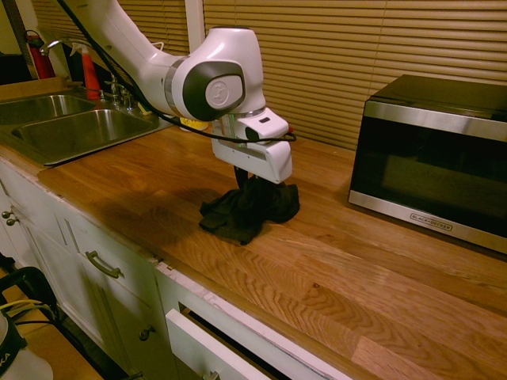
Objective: Clear the spill
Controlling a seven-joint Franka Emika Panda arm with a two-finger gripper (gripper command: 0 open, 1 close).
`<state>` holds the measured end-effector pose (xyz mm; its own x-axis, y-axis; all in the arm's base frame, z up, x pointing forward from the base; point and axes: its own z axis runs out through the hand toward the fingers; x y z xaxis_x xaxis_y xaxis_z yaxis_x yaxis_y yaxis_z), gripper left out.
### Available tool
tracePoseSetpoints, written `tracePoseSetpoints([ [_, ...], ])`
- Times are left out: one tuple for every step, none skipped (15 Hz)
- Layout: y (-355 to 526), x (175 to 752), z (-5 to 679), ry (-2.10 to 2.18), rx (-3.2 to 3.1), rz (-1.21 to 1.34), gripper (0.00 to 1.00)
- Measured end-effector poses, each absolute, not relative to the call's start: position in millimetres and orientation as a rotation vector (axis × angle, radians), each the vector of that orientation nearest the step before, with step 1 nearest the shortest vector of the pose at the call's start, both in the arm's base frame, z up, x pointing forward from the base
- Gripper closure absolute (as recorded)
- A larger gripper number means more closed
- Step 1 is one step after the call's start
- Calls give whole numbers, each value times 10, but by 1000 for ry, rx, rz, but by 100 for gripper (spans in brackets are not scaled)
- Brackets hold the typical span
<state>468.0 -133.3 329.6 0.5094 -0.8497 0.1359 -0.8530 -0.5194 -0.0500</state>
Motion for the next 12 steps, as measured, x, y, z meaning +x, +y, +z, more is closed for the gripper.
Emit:
tracePoseSetpoints([
  [-1341, 4680, 3296, -1528, 2716, 220, 100],
  [-1339, 4681, 3296, -1525, 2722, 219, 100],
  [-1333, 4682, 3297, -1516, 2729, 218, 100],
  [-1308, 4685, 3299, -1508, 2733, 217, 100],
  [-1272, 4688, 3303, -1495, 2739, 216, 100],
  [-1212, 4692, 3309, -1471, 2749, 217, 100],
  [-1098, 4702, 3316, -1441, 2762, 219, 100],
  [-927, 4716, 3322, -1414, 2775, 220, 100],
  [-709, 4730, 3324, -1388, 2788, 219, 100],
  [-461, 4746, 3327, -1362, 2799, 213, 100],
  [-195, 4757, 3326, -1338, 2807, 211, 100],
  [62, 4758, 3323, -1311, 2818, 214, 100],
])
